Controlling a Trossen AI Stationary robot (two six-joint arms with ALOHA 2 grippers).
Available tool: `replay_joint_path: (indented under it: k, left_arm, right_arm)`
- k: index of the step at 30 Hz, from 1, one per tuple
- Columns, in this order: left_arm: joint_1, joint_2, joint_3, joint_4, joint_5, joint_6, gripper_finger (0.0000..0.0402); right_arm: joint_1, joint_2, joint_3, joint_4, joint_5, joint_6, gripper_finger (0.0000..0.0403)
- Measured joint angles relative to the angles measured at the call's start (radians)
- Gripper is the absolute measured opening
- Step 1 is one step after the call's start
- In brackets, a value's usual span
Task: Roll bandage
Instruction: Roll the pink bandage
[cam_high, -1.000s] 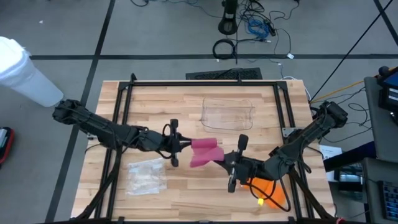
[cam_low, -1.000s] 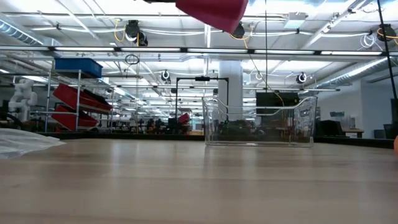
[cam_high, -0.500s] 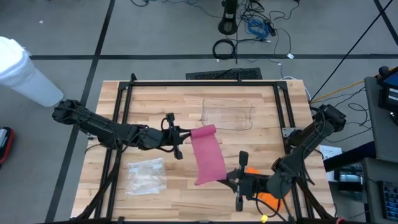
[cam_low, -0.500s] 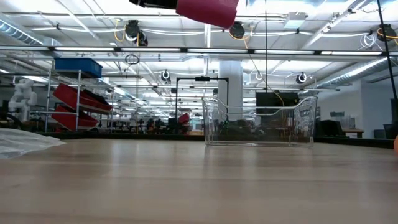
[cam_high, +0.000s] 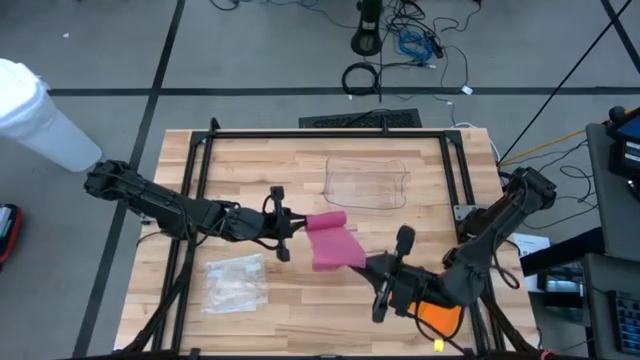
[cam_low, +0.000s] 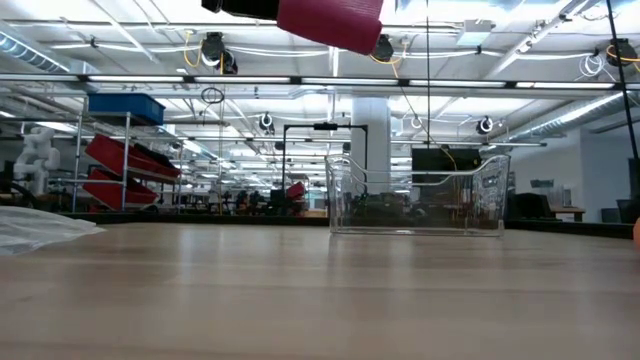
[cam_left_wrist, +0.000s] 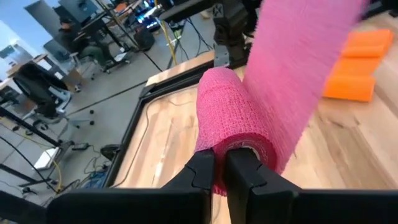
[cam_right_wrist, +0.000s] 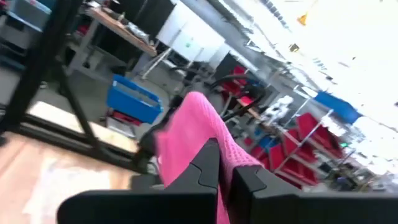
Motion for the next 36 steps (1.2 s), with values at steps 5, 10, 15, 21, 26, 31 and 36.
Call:
replay_joint_path:
  k: [5,10,15,21,26,31,36]
  left_arm:
    - [-0.013,0.000,0.000,-0.013,0.064,0.028,0.0018]
    - [-0.058,0.000,0.000,-0.013,0.098,0.088,0.0018]
    - [-0.115,0.000,0.000,-0.013,0.101,0.166,0.0018]
    - [-0.172,0.000,0.000,-0.009,0.101,0.245,0.0018]
    - [-0.229,-0.018,0.000,0.016,0.070,0.310,0.0018]
    - [-0.301,-0.050,0.000,0.024,0.052,0.365,0.0018]
    - [-0.339,-0.055,0.000,0.059,0.102,0.418,0.0018]
  right_arm:
    - [-0.043,0.002,0.031,-0.005,0.029,-0.099,0.0000]
    - [-0.099,-0.001,0.031,-0.006,0.088,-0.151,0.0000]
    - [-0.144,-0.008,0.031,-0.003,0.114,-0.187,0.0000]
    - [-0.177,-0.041,0.031,-0.013,0.134,-0.178,0.0000]
    - [-0.194,-0.051,0.031,-0.164,0.134,-0.031,0.0000]
    - [-0.202,-0.051,0.009,-0.402,0.126,0.261,0.0000]
    - [-0.218,-0.051,-0.059,-0.398,0.115,0.367,0.0000]
